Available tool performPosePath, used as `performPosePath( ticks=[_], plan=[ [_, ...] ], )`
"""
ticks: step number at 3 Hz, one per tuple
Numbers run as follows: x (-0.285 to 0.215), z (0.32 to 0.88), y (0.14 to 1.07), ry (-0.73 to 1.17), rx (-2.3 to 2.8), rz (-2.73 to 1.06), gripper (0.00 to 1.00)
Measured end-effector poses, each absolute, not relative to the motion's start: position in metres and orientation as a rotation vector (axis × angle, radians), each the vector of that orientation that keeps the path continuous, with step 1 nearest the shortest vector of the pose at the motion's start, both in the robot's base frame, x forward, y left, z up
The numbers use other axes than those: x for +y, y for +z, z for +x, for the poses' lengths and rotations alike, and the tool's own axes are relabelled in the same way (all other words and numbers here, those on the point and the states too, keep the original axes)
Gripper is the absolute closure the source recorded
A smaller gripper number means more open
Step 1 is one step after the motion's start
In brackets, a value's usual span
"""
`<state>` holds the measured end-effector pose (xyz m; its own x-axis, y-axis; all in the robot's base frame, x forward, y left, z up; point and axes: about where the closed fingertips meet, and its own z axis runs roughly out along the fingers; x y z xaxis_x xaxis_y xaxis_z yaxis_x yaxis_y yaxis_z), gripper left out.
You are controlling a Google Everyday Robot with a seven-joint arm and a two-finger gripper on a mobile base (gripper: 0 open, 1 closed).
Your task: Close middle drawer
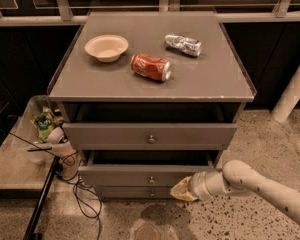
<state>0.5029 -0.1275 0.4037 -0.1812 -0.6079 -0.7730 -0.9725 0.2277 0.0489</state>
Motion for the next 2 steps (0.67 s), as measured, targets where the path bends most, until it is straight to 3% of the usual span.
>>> performPosePath(
  ticks=[1, 2],
  plan=[
    [-0.1275, 0.5029, 0.4037, 0.744, 1.876, -1.452, 0.13],
    [-0.1275, 0.5029, 0.4037, 0.744, 1.876, -1.452, 0.0]
  ],
)
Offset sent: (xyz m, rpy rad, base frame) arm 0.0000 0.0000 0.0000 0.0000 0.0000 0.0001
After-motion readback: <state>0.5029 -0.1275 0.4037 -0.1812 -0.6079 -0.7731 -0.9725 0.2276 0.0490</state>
